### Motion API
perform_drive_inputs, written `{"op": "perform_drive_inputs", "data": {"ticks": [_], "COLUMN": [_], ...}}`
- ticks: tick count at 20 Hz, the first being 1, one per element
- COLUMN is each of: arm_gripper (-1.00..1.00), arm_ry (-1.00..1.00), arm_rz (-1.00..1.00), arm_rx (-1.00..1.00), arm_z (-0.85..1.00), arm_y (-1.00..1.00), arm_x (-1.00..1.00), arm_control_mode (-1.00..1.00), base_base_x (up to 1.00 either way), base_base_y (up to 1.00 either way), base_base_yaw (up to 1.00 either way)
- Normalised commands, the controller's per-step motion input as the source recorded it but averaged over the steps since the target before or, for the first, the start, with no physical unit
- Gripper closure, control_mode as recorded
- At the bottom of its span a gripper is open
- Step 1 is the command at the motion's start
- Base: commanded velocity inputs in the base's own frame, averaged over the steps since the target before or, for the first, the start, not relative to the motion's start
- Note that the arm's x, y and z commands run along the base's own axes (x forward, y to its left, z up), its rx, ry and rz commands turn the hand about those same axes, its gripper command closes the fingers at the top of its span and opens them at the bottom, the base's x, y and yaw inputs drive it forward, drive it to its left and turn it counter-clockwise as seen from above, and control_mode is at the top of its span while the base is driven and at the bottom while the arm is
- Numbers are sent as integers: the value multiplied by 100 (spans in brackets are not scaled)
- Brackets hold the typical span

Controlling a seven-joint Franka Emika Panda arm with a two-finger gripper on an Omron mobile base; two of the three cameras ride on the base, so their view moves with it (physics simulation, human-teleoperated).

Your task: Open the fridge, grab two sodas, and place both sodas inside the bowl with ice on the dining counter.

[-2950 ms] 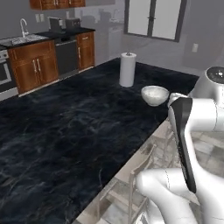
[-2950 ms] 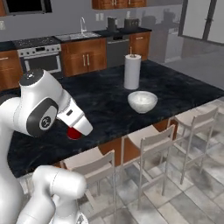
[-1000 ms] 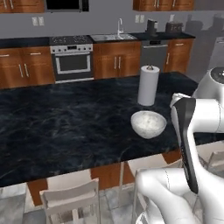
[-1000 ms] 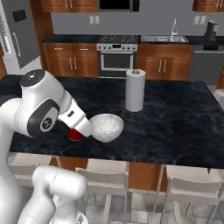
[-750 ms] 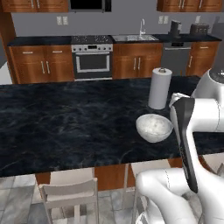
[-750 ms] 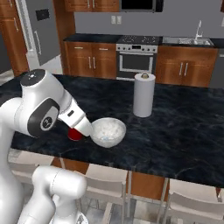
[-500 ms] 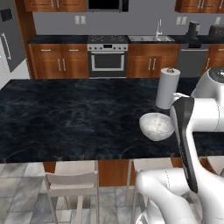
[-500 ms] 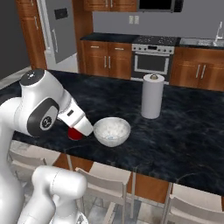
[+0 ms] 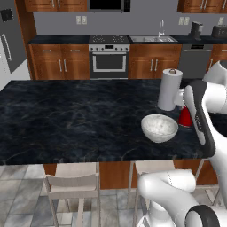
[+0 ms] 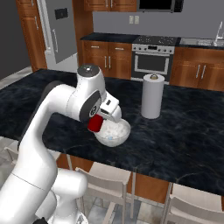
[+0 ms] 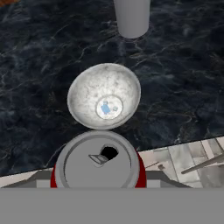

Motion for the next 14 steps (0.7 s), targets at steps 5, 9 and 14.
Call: {"op": "perform_drive_inputs", "data": {"ticks": [5, 9, 14], "arm_gripper": [100, 100, 100], "arm_ry": [37, 27, 25], "arm_rz": [23, 15, 11], "arm_rx": [-3, -4, -6], "arm_z": [-23, -37, -63], "arm_y": [0, -10, -2], "arm_x": [95, 64, 40], "arm_control_mode": [-100, -100, -100], "base_base_x": [0, 0, 0], "base_base_y": [0, 0, 0], "base_base_yaw": [0, 0, 0]}}
